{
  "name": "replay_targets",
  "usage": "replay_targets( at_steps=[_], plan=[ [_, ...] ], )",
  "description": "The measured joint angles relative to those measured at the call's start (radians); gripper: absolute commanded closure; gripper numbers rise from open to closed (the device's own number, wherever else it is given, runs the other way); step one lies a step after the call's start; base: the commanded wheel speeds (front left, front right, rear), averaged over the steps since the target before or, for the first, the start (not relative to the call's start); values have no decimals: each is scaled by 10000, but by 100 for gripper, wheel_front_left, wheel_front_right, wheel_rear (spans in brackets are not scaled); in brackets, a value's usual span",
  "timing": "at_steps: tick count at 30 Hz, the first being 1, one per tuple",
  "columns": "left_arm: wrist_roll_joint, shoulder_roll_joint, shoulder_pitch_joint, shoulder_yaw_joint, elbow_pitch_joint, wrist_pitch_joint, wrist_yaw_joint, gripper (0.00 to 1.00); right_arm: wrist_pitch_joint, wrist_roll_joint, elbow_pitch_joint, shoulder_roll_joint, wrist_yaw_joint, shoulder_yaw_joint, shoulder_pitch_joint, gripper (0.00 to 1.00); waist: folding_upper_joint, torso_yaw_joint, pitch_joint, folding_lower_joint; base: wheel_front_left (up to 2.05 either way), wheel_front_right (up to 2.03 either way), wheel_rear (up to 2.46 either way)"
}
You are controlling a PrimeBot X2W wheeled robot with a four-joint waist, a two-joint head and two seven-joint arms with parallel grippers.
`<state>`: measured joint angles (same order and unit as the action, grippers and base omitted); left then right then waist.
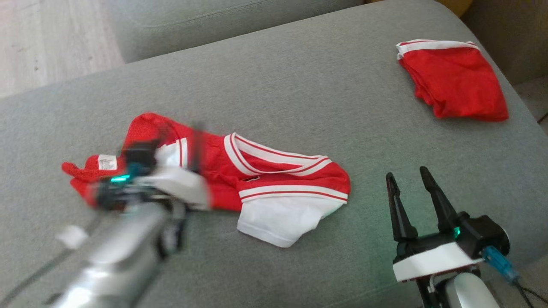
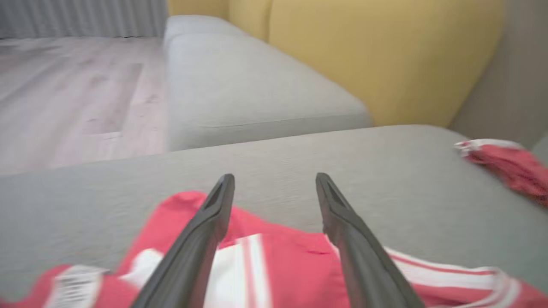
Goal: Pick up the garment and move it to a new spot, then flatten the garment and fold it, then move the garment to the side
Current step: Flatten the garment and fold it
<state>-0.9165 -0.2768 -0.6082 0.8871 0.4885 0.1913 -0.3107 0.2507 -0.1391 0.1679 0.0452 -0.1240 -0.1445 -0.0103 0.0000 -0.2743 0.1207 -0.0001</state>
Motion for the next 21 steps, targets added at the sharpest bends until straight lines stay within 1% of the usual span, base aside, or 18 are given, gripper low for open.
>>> replay_targets(
  at_steps=[2,4,7,10,13,15,21],
  plan=[
    [6,-679,-3,-211,324,-249,-274,0,0,35,2,0,0,-17,75,0,0,103,37,0,0,0,0],
    [-48,-1210,13,-408,543,-550,-456,0,0,82,-12,0,0,-33,77,0,0,183,94,0,0,0,0],
    [-439,-1762,45,-826,570,-819,-604,0,0,82,-61,0,0,-29,77,0,0,292,221,1,0,0,0],
    [-449,-2174,127,-989,556,-1030,-915,0,0,84,-69,0,0,-48,77,0,0,421,347,1,0,0,0],
    [-665,-2451,363,-1166,497,-1124,-1133,0,0,86,-71,0,0,-67,76,0,0,539,446,1,0,0,0],
    [-817,-2529,545,-1256,330,-1200,-1214,0,0,92,-71,0,0,-67,76,0,0,602,497,1,0,0,0],
    [-1258,-2541,1083,-1465,-276,-1290,-1239,0,0,174,-73,0,0,-59,75,0,0,759,588,1,0,0,0]
  ],
)
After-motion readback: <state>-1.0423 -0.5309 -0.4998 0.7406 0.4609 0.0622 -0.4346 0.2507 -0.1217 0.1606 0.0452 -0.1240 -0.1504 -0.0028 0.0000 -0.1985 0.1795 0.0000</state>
